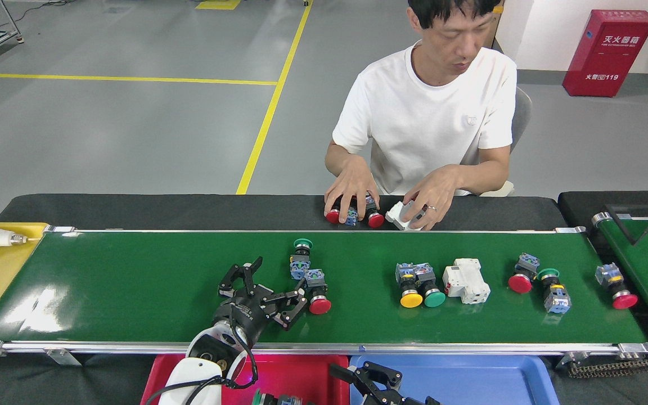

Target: Pick switch part from conveyor to tray

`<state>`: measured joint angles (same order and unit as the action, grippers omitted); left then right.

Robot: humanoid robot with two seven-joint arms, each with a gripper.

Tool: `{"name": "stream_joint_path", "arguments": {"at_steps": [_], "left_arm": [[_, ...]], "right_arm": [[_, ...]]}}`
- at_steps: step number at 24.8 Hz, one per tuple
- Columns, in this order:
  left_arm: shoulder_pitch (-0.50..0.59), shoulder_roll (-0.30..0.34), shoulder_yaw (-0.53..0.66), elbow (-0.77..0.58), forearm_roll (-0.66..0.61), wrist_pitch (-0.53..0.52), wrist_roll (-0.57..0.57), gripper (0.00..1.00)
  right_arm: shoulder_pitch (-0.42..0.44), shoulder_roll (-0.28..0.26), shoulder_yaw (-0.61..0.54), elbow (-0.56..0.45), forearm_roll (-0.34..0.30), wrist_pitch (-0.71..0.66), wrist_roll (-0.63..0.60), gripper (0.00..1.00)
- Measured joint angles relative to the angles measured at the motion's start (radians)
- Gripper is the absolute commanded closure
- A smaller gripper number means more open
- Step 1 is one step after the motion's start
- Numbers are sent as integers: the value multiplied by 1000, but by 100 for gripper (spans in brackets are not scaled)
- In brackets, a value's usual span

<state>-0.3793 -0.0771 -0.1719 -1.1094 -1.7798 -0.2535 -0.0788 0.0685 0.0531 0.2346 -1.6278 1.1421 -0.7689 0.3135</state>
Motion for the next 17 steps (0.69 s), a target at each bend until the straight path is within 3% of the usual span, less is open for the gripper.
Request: {"name": "stream_joint_path", "arguments": {"at_steps": [3,6,9,12,13,15,17], "left_arm": [[-30,0,0,50,0,11,-1,0],[-62,0,0,97,0,20,-1,1],[-98,0,0,146,0,33,-1,11],[-121,2,4,197,4,38,4,31],[-126,4,7,212,7,39,7,42],[-134,8,11,232,13,35,13,75],[-137,8,17,243,15,31,15,91]], "right_arm": [[-11,2,-71,-2,0,9,0,0],[-30,2,-171,-24,-1,106,3,0],[-30,2,-268,-30,-1,215,4,1],[-30,1,-375,-30,-1,295,3,2],[-29,1,-404,-31,-1,323,-7,2],[-18,1,-428,-38,7,379,-41,2],[24,1,-430,-50,49,430,-88,2]]}}
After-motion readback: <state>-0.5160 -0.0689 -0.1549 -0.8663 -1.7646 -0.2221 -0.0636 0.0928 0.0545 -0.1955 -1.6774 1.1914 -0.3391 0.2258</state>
